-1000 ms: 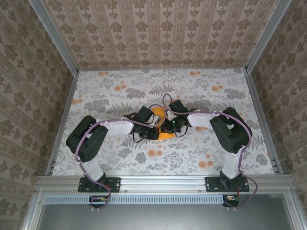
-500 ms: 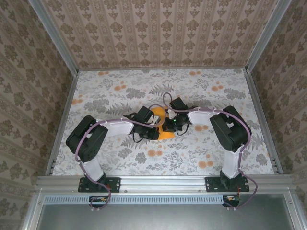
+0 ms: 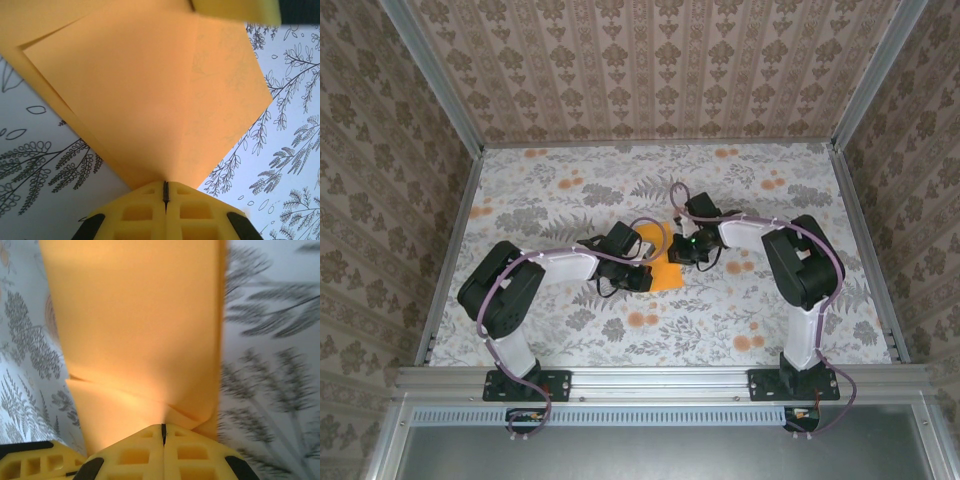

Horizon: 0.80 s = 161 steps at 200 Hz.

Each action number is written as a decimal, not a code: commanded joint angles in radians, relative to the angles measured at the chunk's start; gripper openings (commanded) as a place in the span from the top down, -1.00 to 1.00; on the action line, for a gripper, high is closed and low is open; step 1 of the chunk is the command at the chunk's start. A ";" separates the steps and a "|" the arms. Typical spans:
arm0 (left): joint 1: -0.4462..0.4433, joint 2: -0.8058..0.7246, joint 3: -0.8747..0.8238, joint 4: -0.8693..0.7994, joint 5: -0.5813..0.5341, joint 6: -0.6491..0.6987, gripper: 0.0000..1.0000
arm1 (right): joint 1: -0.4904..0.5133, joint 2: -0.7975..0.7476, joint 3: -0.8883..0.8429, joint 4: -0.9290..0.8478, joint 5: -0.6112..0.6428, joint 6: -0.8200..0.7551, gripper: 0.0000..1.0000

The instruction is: Fold a paper plane with a square sheet of paper (fold left side to right side)

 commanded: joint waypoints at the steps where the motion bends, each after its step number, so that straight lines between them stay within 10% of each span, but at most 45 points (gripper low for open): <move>1: 0.001 0.022 -0.030 -0.122 -0.060 0.027 1.00 | -0.048 0.025 0.029 -0.035 0.072 -0.037 1.00; 161: -0.001 -0.014 -0.029 -0.109 -0.067 0.020 1.00 | 0.019 -0.089 -0.102 0.171 -0.138 0.098 1.00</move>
